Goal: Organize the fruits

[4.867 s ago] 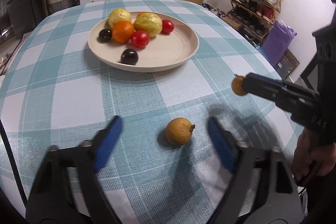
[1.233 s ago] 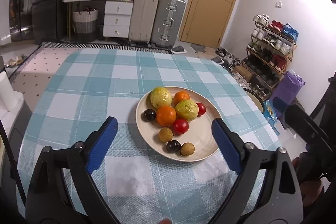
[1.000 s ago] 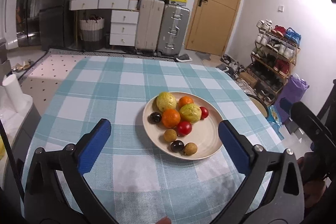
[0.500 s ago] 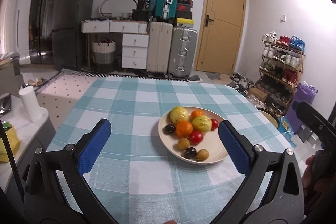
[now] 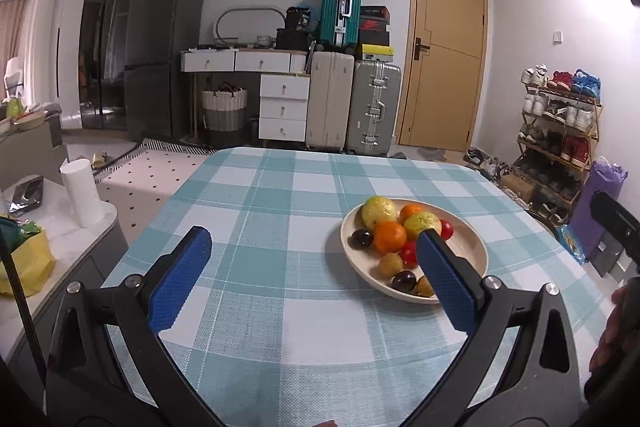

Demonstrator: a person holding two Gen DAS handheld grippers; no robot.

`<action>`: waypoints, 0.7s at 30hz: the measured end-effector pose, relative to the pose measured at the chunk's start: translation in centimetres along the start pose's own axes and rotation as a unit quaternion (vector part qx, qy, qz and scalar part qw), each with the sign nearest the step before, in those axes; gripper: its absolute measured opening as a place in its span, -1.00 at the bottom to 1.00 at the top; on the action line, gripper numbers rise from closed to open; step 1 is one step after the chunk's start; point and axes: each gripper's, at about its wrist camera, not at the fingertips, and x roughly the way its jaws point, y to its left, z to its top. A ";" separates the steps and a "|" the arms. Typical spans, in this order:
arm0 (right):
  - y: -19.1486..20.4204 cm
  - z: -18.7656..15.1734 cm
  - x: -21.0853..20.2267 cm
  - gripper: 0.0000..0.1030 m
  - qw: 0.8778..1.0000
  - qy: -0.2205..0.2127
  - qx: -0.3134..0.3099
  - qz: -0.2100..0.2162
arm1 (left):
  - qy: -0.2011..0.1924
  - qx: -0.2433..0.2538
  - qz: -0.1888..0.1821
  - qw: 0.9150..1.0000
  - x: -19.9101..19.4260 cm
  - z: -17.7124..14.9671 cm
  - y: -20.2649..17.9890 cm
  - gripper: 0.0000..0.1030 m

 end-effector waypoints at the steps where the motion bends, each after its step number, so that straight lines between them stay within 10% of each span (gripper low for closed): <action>1: -0.1 -0.2 0.0 0.99 1.000 0.000 -0.002 -0.006 | 0.001 0.001 0.001 1.000 0.2 -0.3 0.1 0.98; 21: -0.5 -3.6 1.9 0.99 0.997 0.029 -0.049 -0.050 | -0.024 0.033 0.012 0.999 1.1 -1.9 -0.5 0.98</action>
